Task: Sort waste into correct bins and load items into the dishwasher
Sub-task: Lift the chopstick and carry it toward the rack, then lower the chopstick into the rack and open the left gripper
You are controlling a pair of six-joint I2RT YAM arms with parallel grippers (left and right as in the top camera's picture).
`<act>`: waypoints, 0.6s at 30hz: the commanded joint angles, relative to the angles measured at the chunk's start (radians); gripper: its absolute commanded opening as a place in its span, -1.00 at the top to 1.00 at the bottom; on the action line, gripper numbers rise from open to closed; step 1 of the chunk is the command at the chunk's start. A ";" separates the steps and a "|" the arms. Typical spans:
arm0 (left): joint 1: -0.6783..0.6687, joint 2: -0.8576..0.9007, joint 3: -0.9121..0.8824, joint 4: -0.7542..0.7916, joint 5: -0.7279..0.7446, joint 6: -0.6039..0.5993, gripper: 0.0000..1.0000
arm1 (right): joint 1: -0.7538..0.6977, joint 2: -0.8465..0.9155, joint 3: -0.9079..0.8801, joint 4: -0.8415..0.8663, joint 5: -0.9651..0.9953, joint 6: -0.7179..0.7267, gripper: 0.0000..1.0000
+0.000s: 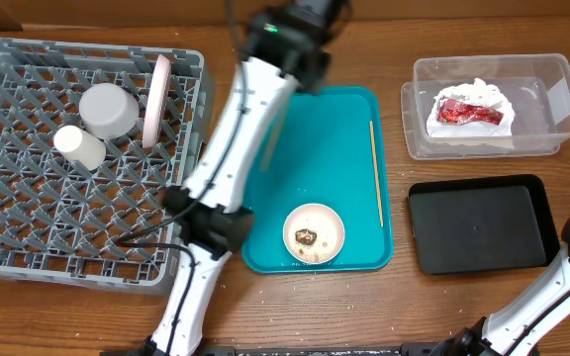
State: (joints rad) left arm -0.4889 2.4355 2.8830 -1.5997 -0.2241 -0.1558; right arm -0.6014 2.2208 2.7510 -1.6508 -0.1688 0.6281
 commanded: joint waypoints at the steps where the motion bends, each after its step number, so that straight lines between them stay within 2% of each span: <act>1: 0.085 -0.003 0.002 -0.056 -0.075 0.161 0.92 | -0.003 -0.014 0.018 0.003 0.003 -0.005 -1.00; 7: 0.213 -0.003 -0.043 -0.058 -0.074 0.202 0.92 | -0.003 -0.014 0.018 0.003 0.003 -0.005 -1.00; 18: 0.390 -0.003 -0.226 -0.002 0.031 0.173 0.92 | -0.003 -0.014 0.018 0.003 0.003 -0.005 -1.00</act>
State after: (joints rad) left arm -0.1181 2.4321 2.6930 -1.6093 -0.2306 0.0257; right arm -0.6014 2.2208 2.7510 -1.6512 -0.1688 0.6281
